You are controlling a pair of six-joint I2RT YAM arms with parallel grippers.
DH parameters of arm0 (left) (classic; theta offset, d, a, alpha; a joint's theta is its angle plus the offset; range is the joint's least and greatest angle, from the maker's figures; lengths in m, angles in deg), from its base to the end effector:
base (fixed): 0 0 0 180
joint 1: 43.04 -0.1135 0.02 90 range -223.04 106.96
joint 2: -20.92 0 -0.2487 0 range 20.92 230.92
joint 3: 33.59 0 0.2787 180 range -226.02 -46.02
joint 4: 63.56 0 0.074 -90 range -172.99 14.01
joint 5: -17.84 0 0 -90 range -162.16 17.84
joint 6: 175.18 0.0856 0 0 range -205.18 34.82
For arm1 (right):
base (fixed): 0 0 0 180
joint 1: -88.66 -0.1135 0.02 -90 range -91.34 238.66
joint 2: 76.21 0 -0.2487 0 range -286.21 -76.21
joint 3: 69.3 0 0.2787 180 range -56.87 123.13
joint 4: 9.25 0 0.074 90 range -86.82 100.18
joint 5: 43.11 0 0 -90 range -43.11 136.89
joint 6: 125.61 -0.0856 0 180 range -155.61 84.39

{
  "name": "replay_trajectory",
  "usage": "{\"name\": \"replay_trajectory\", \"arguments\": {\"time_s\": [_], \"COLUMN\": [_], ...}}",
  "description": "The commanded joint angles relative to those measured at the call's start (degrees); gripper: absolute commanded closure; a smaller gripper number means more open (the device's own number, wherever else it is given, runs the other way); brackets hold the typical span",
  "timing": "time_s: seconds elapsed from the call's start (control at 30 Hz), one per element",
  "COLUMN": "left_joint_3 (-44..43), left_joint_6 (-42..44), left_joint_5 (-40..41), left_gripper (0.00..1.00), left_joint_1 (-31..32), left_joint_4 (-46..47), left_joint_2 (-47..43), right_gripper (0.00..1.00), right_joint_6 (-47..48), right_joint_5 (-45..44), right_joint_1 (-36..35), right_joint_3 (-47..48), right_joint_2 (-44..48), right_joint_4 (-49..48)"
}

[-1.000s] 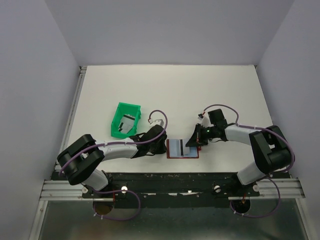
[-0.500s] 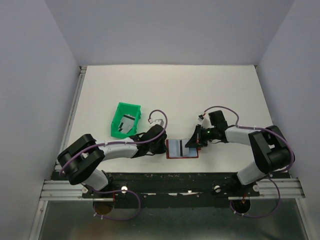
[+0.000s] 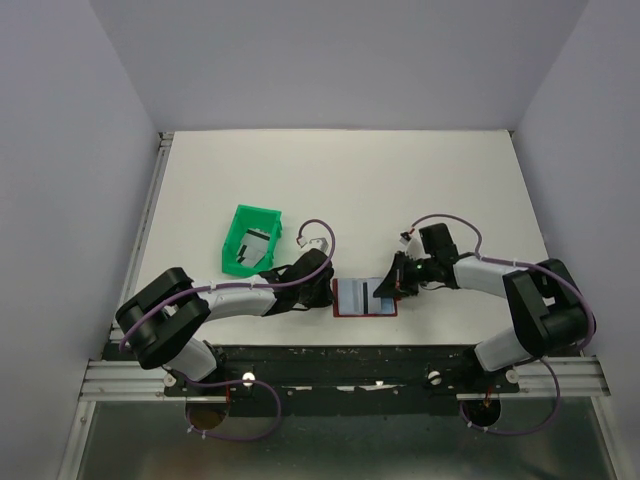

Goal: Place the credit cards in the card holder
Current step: Insert the credit card into the card holder.

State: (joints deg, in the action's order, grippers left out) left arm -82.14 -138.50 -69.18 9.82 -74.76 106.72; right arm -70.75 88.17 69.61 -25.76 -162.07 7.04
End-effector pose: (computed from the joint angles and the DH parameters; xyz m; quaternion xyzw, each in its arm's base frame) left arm 0.2024 -0.2599 0.0735 -0.0130 0.9346 -0.2689 0.2324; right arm 0.2464 0.1448 0.0558 0.0317 0.9054 0.4174 0.0708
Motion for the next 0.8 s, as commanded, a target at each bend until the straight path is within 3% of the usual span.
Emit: {"name": "replay_trajectory", "arguments": {"time_s": [0.0, 0.47, 0.77], "left_joint_3": [1.1, -0.1, -0.4], "left_joint_6": [0.9, 1.6, 1.6], "left_joint_5": [-0.7, -1.6, -1.8], "left_gripper": [1.00, 1.00, 1.00], "left_joint_1": [-0.2, -0.2, -0.2], "left_joint_4": [-1.5, -1.5, -1.5], "left_joint_2": [1.6, 2.9, 3.4], "right_gripper": [1.00, 1.00, 1.00], "right_joint_6": [-0.4, -0.3, -2.5], "right_joint_5": [0.1, 2.8, 5.3], "right_joint_1": [-0.3, -0.5, -0.9], "right_joint_3": [-1.1, 0.0, -0.6], "right_joint_2": [-2.5, -6.7, -7.6], "right_joint_4": [-1.3, -3.2, -10.3]}}
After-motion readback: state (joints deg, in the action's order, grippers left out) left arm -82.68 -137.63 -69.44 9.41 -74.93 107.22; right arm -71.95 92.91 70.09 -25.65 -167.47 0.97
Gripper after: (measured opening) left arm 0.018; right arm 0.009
